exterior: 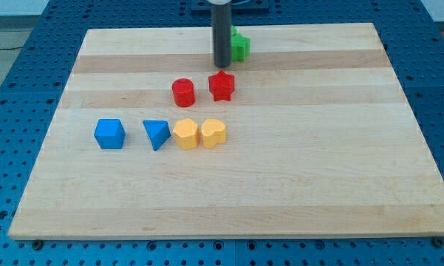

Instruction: Drag the blue cube into the green star

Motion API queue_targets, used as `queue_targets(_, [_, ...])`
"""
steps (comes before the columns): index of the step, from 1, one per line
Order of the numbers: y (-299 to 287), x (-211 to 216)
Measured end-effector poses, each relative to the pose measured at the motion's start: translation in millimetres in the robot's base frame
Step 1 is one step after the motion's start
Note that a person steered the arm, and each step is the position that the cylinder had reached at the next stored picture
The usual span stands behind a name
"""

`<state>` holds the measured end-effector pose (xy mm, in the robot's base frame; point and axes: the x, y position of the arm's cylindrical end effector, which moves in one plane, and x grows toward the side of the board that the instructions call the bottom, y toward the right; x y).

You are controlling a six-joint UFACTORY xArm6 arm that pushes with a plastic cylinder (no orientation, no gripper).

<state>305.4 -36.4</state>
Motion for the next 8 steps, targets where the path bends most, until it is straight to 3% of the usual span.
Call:
queue_targets(1, [-75, 22])
queue_targets(2, [-164, 65])
queue_targets(3, [-217, 123])
queue_targets(4, [-222, 194])
queue_targets(5, [-189, 221])
queue_targets(6, [-154, 197])
queue_targets(8, [-152, 133])
